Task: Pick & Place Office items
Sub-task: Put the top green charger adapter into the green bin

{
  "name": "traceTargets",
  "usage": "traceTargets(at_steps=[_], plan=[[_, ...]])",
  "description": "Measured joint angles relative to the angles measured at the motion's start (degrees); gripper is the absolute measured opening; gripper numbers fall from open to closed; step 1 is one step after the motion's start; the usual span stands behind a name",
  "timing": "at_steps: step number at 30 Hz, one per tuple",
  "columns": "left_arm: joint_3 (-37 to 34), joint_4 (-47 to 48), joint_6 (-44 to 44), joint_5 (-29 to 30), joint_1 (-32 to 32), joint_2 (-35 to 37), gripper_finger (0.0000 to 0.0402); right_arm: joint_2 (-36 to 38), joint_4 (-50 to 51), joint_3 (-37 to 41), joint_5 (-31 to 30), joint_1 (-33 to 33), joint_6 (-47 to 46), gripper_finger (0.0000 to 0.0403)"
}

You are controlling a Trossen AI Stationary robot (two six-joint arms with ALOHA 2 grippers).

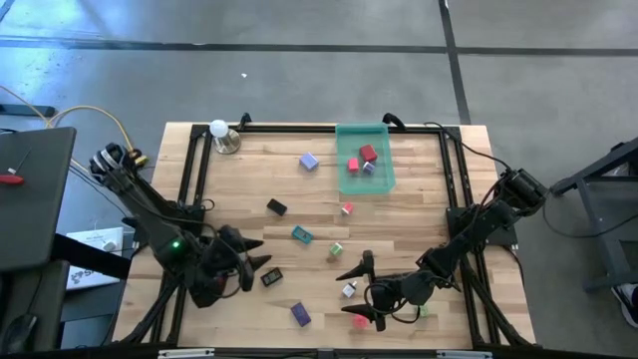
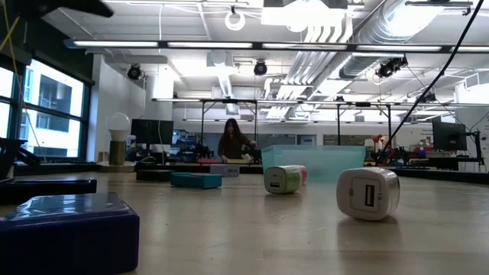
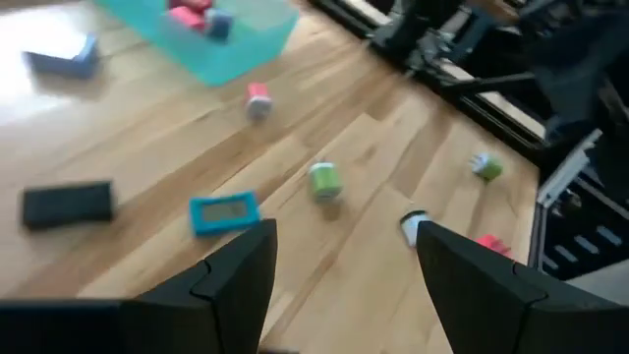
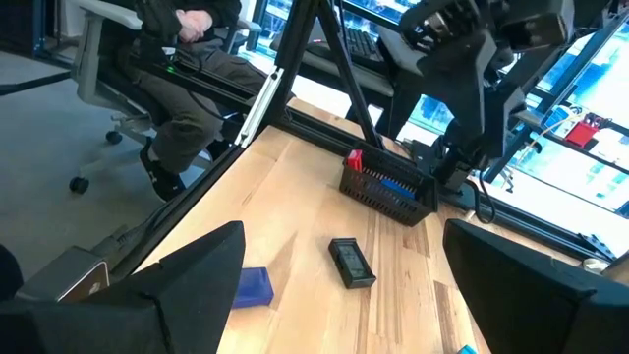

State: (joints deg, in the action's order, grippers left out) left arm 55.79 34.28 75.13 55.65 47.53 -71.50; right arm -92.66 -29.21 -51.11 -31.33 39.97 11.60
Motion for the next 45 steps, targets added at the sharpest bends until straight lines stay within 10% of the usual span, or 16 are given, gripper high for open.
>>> traceTargets(at_steps=[18, 30, 37, 45], plan=[[0.0, -26.4, -40.9, -14.8, -11.3, -12.5, 0.0239, 0.0, 3.4, 0.0, -0.7, 0.0, 0.0, 0.0337], [0.0, -29.2, -42.3, -20.8, -14.9, -15.8, 0.0336, 0.0, 6.5, 0.0, -14.0, 0.6, -2.5, 0.0337], [0.0, -33.5, -42.0, -20.6, -15.2, -16.5, 0.0342, 1.8, 8.7, 0.0, -26.7, 2.6, -3.1, 0.0337], [0.0, -38.2, -43.9, -20.6, -19.0, -23.0, 0.0342, 3.3, 10.5, 0.0, -26.6, 6.9, -8.9, 0.0337]])
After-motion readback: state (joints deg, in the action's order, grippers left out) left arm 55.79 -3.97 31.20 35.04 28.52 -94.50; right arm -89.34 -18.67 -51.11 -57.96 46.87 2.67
